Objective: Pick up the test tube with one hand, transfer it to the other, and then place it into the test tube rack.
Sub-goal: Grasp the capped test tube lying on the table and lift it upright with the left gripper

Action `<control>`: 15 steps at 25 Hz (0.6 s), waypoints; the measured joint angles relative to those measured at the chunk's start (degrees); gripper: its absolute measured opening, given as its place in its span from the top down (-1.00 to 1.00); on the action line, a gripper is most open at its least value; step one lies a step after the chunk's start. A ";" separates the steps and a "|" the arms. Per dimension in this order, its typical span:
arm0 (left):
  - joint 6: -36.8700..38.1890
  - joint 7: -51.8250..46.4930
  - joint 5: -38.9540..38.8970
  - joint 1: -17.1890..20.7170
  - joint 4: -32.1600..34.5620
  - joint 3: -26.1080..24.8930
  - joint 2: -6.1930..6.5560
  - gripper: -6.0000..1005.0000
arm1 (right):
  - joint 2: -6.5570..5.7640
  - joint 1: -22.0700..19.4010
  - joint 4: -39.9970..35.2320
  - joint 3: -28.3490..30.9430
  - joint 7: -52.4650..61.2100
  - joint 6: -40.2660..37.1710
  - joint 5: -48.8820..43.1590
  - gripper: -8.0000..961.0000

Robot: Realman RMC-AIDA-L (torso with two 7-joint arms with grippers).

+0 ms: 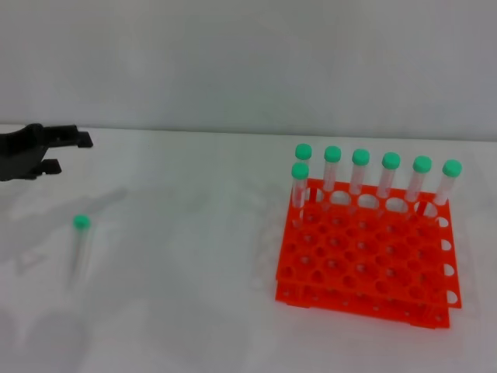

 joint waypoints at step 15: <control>6.40 -3.94 26.23 -9.66 -1.47 0.05 1.82 -0.65 | 0.00 -0.07 -0.67 0.00 -0.03 0.03 0.00 -0.45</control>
